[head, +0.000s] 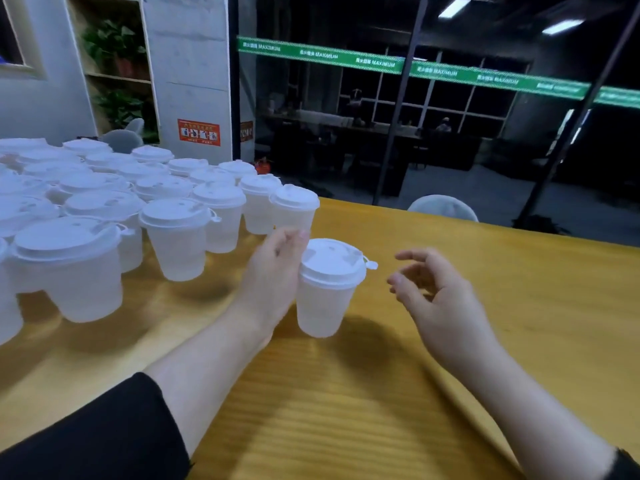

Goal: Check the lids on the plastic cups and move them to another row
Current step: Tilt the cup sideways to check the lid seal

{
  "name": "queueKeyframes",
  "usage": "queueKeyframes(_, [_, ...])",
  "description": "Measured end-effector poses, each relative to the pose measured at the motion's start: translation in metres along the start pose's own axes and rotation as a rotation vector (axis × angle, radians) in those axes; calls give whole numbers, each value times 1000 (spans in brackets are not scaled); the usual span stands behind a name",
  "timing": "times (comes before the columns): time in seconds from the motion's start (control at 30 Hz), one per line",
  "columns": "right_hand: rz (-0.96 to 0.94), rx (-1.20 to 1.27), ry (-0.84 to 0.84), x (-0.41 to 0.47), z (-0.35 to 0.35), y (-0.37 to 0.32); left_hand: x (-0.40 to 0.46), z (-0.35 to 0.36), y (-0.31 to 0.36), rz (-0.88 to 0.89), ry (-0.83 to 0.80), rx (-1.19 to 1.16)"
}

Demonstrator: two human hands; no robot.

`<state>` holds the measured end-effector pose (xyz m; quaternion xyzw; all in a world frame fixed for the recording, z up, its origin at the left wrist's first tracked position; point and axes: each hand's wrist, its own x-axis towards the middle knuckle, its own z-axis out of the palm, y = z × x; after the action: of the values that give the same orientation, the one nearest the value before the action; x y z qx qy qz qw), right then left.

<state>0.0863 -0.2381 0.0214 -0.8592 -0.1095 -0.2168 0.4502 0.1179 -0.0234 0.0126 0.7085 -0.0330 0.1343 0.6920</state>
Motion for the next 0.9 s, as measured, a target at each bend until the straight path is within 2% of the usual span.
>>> queueKeyframes(0.1, [-193, 6, -101, 12, 6, 3, 3, -1, 5, 162, 17, 48])
queueKeyframes(0.27, [-334, -27, -45, 21, 12, 6, 7, 1, -1, 110, -202, 74])
queueKeyframes(0.43, [-217, 96, 37, 20, 8, 3, 5, 4, 1, 105, -278, 42])
queueKeyframes(0.53, [-262, 102, 60, 19, 5, -4, 2, 6, 1, 119, -324, 47])
queueKeyframes(0.67, [-309, 78, 0, 17, 6, -5, 2, 7, -1, 116, -344, 55])
queueKeyframes(0.9, [-324, -121, -121, 13, -10, -5, 1, 7, 2, 118, -350, 75])
